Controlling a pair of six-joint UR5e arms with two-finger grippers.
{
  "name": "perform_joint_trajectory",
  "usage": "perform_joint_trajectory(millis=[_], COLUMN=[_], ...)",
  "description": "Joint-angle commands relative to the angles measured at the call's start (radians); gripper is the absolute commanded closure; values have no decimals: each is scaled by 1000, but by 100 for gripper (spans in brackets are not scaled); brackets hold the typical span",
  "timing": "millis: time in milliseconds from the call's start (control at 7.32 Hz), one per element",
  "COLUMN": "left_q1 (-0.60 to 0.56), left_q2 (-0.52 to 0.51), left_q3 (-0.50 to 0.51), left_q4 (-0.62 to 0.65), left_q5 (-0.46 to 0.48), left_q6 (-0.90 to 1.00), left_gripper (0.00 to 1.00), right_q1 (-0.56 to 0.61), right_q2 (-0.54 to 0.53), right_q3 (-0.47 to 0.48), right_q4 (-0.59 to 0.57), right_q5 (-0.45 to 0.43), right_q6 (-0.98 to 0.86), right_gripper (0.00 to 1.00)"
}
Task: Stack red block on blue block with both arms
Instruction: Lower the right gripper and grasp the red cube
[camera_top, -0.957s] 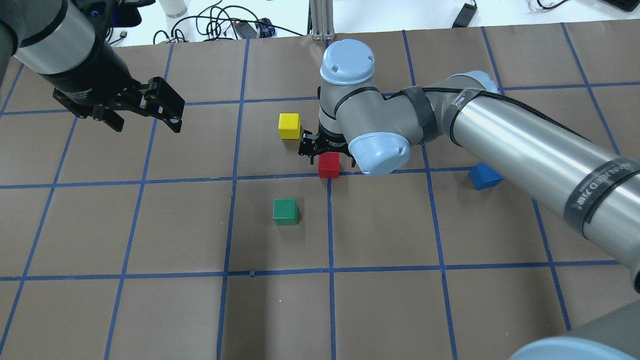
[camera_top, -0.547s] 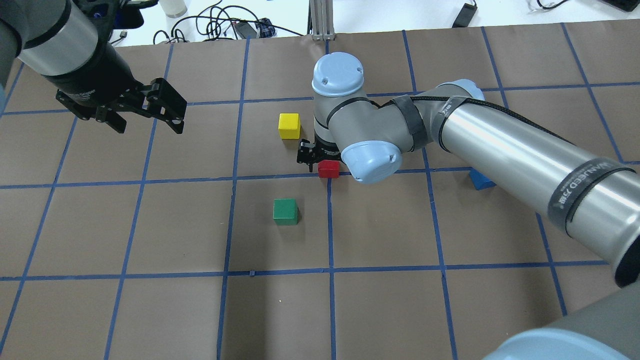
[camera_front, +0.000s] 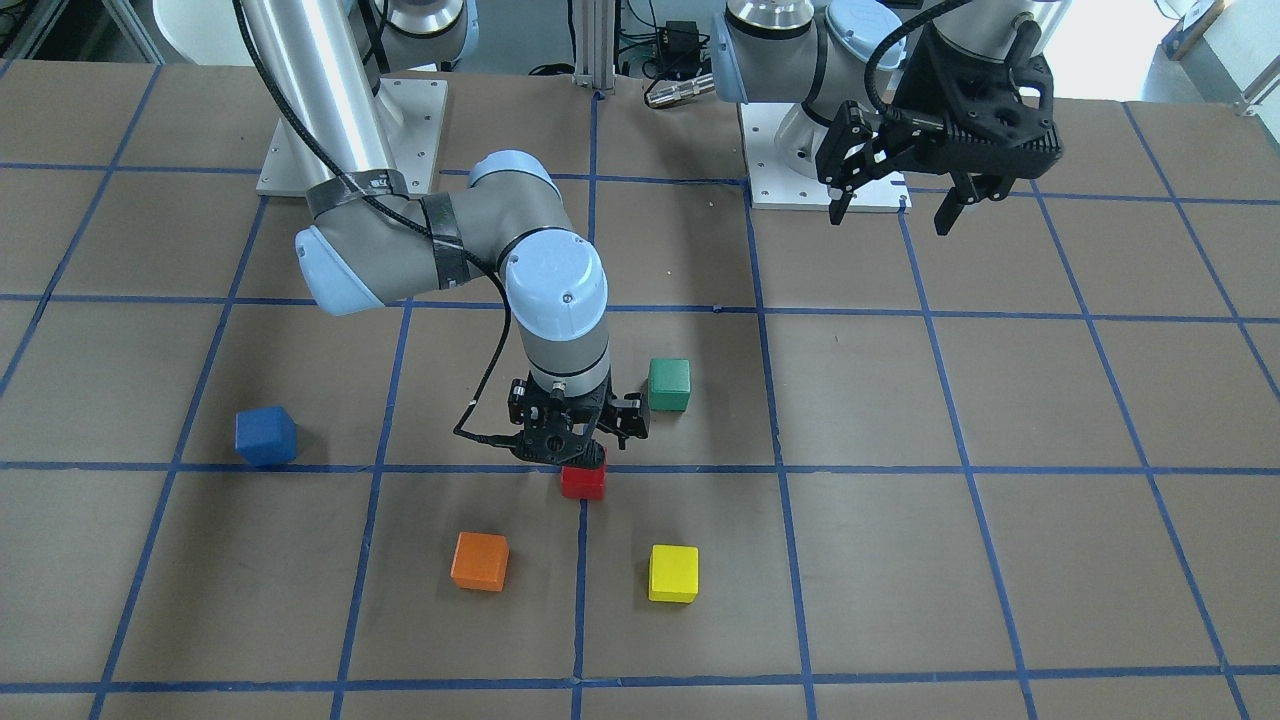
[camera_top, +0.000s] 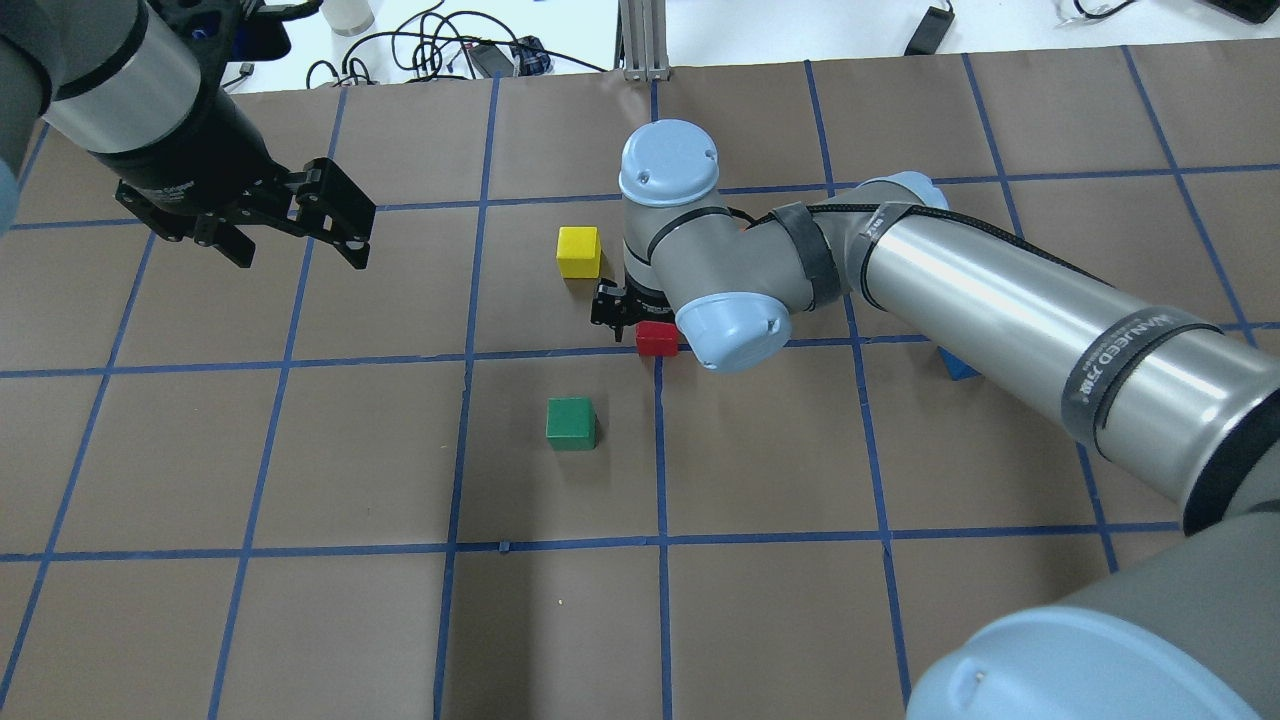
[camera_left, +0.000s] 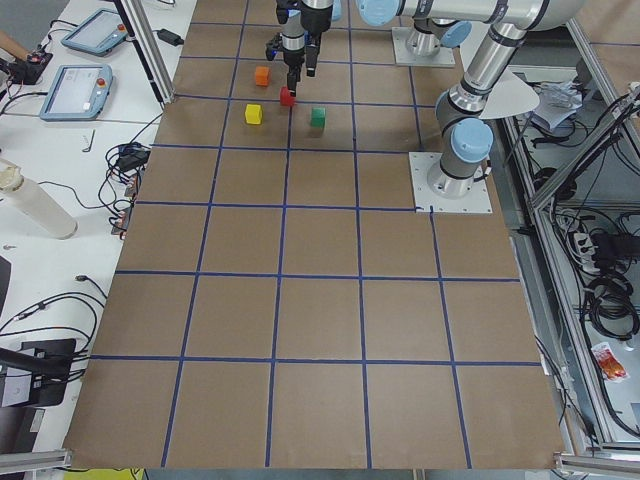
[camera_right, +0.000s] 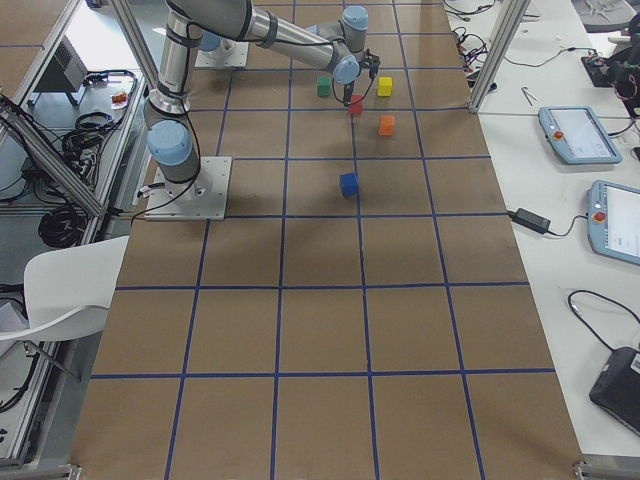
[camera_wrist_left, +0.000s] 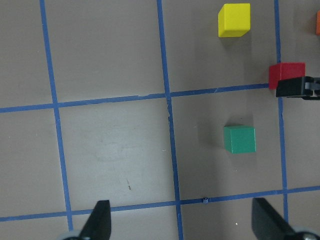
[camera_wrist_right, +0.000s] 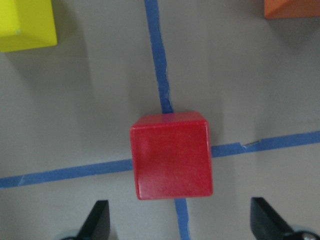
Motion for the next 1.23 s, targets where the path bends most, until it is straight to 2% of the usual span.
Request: perform_joint_trajectory(millis=[0, 410, 547, 683, 820, 1094], left_q1=[0, 0, 0, 0, 0, 0], left_q2=[-5, -5, -5, -3, -5, -6], left_q3=[1, 5, 3, 1, 0, 0], left_q4=[4, 4, 4, 4, 4, 6], left_q5=[2, -3, -3, -1, -1, -1], left_q6=[0, -1, -1, -1, -1, 0], left_gripper=[0, 0, 0, 0, 0, 0], right_q1=[0, 0, 0, 0, 0, -3], right_q2=[31, 67, 68, 70, 67, 53], right_q3=[-3, -29, -31, -37, -37, -40], right_q4=[-21, -37, -38, -33, -27, -16], right_q5=[0, -2, -8, -6, 0, -8], right_q6=[-4, -4, -5, -14, -13, -10], right_gripper=[0, 2, 18, 55, 100, 100])
